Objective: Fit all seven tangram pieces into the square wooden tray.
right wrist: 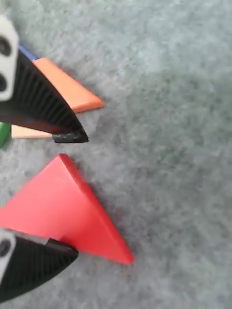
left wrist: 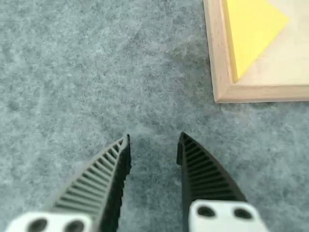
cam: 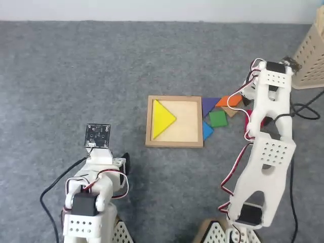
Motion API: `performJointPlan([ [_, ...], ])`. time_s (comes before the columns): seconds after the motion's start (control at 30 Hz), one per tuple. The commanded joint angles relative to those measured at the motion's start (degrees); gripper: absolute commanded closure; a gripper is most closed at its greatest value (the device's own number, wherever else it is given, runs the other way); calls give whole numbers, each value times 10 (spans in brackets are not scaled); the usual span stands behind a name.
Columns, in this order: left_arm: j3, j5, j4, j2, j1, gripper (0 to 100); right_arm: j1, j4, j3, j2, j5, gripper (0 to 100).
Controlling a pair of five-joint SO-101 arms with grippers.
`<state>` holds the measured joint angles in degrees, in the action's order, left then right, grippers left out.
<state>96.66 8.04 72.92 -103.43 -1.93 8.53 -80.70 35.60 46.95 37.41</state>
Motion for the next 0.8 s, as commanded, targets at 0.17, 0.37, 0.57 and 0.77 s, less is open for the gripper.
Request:
performJointPlan([
  [0.17, -1, 4, -4, -11, -2, 848, -1, 1, 25, 21, 10, 677],
  [0.37, -1, 4, -4, -11, -2, 848, -6, -29, 32, 21, -11, 677],
  [0.57, -1, 4, -4, -11, -2, 848, -9, -35, 34, 5, -14, 676],
  [0.77, -1, 4, -4, -11, -2, 848, -17, -58, 34, -27, -54, 674],
])
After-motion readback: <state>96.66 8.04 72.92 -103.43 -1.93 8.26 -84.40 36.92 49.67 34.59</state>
